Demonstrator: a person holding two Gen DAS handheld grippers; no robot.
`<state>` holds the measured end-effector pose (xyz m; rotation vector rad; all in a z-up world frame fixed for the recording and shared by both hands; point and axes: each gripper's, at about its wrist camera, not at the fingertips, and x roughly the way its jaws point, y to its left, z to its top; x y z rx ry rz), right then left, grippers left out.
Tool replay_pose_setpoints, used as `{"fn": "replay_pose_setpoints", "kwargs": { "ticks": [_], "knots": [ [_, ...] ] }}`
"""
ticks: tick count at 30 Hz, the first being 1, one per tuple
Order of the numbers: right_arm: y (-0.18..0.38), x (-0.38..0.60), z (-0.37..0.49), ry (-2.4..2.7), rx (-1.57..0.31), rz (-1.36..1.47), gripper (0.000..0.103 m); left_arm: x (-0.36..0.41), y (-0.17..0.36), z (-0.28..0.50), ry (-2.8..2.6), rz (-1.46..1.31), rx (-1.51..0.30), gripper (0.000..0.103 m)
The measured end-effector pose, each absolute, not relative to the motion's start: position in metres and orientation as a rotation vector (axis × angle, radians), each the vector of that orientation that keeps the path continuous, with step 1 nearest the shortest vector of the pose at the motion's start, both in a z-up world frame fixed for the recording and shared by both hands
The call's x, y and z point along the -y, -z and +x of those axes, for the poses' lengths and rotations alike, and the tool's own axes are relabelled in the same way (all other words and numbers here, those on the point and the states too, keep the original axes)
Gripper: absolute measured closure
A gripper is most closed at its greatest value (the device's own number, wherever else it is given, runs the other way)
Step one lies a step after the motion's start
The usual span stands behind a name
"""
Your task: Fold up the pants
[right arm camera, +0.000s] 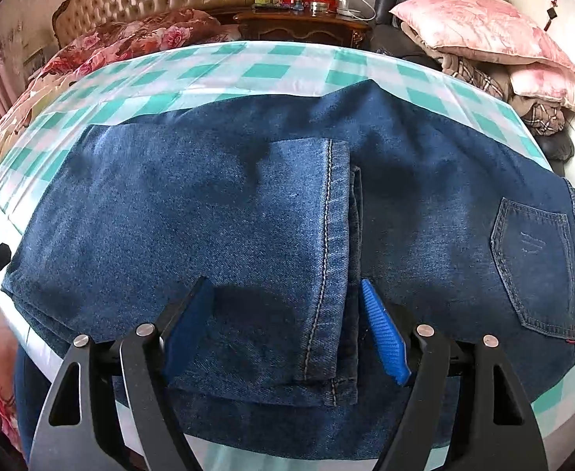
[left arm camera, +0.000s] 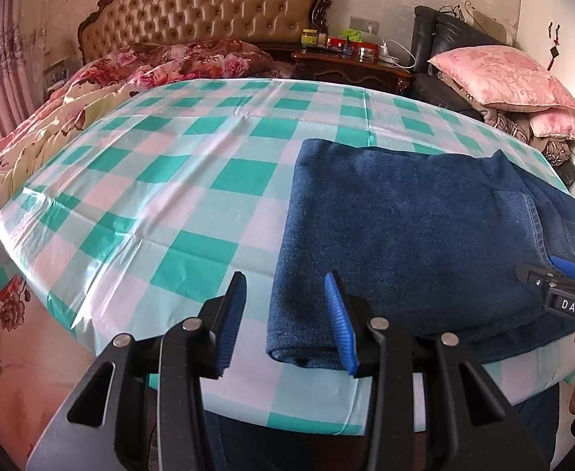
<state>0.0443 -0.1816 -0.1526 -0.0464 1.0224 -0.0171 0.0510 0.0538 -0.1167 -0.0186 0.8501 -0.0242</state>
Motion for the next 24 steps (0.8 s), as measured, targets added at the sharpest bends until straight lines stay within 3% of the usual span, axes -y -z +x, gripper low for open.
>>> {"fn": "replay_pose_setpoints", "kwargs": {
  "ticks": [6, 24],
  "knots": [
    [0.153, 0.182, 0.045, 0.016, -1.026, -0.043, 0.030, -0.059, 0.136, 0.054, 0.036, -0.043, -0.931, 0.060],
    [0.155, 0.184, 0.046, 0.009, -1.029, -0.040, 0.027, -0.064, 0.140, 0.058, 0.049, -0.079, -0.936, 0.058]
  ]
}}
